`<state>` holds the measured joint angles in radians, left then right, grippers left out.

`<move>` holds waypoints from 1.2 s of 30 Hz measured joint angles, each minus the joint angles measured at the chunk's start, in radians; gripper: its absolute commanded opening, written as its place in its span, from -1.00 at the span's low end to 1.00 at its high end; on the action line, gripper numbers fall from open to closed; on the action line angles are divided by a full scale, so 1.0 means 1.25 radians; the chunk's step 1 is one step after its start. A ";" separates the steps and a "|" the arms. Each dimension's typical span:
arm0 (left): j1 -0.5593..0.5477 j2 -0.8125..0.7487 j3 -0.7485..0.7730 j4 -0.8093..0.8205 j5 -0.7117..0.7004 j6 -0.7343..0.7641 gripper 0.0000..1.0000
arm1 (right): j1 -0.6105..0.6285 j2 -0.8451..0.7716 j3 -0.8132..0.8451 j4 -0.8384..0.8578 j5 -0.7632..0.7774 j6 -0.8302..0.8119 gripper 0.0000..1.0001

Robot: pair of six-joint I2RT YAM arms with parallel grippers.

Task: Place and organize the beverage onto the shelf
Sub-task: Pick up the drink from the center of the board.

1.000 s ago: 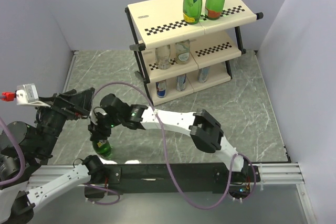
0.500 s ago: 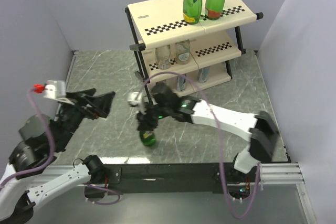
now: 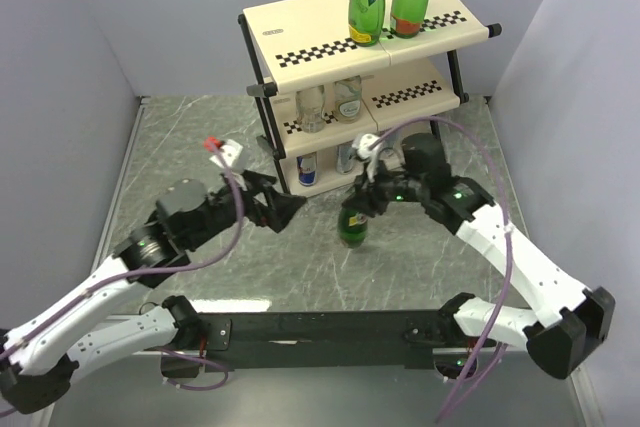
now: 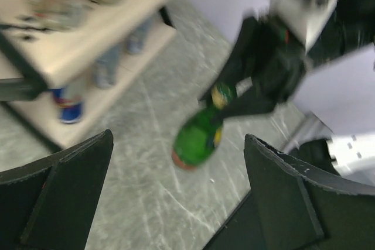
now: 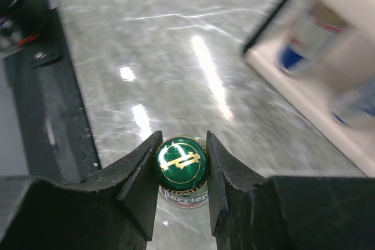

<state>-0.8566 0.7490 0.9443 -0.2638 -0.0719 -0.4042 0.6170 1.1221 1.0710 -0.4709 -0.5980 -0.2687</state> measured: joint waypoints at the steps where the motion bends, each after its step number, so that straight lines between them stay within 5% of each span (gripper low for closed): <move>1: 0.000 0.018 -0.016 0.031 0.033 -0.001 0.99 | -0.027 -0.014 0.000 -0.009 -0.003 0.000 -1.00; 8: 0.002 0.123 -0.063 0.205 0.241 -0.004 0.99 | -0.127 -0.078 0.024 -0.103 -0.034 0.017 -1.00; 18: 0.007 0.267 -0.064 0.342 0.409 0.015 0.95 | -0.143 -0.074 0.172 -0.179 -0.080 0.085 -1.00; 29: 0.007 0.369 -0.026 0.386 0.515 0.037 0.91 | -0.143 -0.019 0.259 -0.196 -0.087 0.140 -1.00; 36: -0.019 0.432 0.028 0.361 0.475 0.070 0.91 | -0.151 0.009 0.269 -0.217 -0.074 0.146 -1.00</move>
<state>-0.8799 1.2888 0.9791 0.1879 0.5224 -0.3161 0.4278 1.1336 1.4071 -0.7422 -0.6899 -0.0868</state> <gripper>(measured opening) 0.959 0.395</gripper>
